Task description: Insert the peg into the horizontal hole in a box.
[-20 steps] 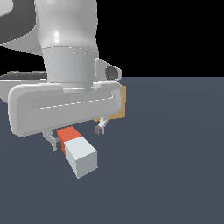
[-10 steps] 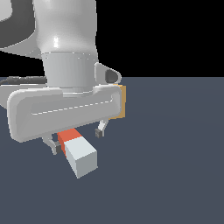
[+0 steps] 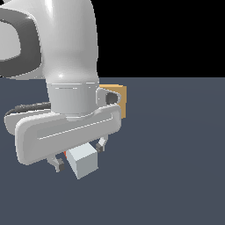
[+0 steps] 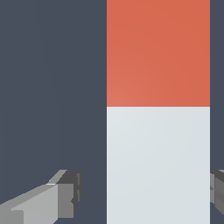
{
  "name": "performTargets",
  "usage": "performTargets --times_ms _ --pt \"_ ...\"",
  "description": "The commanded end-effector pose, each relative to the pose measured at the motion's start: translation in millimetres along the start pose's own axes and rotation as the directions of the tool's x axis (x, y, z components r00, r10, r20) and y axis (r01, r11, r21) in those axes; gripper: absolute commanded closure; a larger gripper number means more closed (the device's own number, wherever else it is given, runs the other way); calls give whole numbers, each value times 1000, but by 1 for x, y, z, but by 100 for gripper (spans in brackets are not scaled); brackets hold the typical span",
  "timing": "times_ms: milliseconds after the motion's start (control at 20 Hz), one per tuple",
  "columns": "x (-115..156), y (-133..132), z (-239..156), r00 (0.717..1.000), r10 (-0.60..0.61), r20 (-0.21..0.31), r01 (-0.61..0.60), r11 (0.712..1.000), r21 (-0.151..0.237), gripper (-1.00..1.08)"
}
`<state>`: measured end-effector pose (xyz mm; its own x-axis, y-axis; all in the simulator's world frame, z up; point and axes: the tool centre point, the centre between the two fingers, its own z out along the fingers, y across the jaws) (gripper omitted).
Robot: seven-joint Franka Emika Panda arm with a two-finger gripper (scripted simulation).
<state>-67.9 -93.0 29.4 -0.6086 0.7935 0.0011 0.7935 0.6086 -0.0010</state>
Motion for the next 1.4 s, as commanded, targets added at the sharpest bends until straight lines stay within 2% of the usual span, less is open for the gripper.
performTargets --times_ms 0,100,150,850,1350 --pt "-1 1 5 1000 0 1 0 1000 -1 -92" --pt "-1 1 6 1000 0 1 0 1000 -1 -92" --pt "-1 1 6 1000 0 1 0 1000 -1 108" --pt "1 4 5 1000 5 1 -5 1000 -1 108" --pt "21 37 -3 997 73 1 -73 997 -2 108"
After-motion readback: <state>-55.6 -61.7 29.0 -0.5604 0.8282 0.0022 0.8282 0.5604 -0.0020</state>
